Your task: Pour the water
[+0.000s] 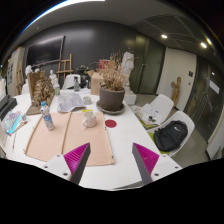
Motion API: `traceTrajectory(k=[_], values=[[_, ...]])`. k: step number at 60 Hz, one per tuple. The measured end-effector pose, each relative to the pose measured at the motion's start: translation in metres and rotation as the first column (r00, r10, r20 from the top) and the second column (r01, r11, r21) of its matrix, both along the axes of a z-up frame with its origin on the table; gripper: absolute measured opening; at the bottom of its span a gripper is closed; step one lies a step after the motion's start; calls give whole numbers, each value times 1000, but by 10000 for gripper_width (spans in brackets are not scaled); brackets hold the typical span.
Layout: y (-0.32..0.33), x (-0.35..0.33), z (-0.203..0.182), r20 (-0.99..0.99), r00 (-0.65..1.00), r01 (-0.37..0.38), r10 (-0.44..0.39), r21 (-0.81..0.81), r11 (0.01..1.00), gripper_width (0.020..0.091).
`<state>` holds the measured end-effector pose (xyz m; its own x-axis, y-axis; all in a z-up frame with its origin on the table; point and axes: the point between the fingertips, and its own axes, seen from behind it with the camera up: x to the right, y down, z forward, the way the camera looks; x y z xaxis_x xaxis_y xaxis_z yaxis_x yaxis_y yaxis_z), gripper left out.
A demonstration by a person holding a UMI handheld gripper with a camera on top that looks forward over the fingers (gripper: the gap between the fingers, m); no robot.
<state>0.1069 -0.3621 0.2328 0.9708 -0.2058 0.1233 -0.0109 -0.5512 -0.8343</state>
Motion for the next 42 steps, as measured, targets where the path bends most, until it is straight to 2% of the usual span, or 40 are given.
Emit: traceTrajectory(k=[10, 28, 33, 42], values=[[26, -59, -10, -34, 995, -97, 97, -4, 995, 858], [114, -257, -61, -84, 947, -308, 310, 30, 951, 860], [149, -296, -81, -78, 941, -327, 331, 60, 943, 860], [220, -335, -116, -76, 951, -292, 300, 108, 950, 859]])
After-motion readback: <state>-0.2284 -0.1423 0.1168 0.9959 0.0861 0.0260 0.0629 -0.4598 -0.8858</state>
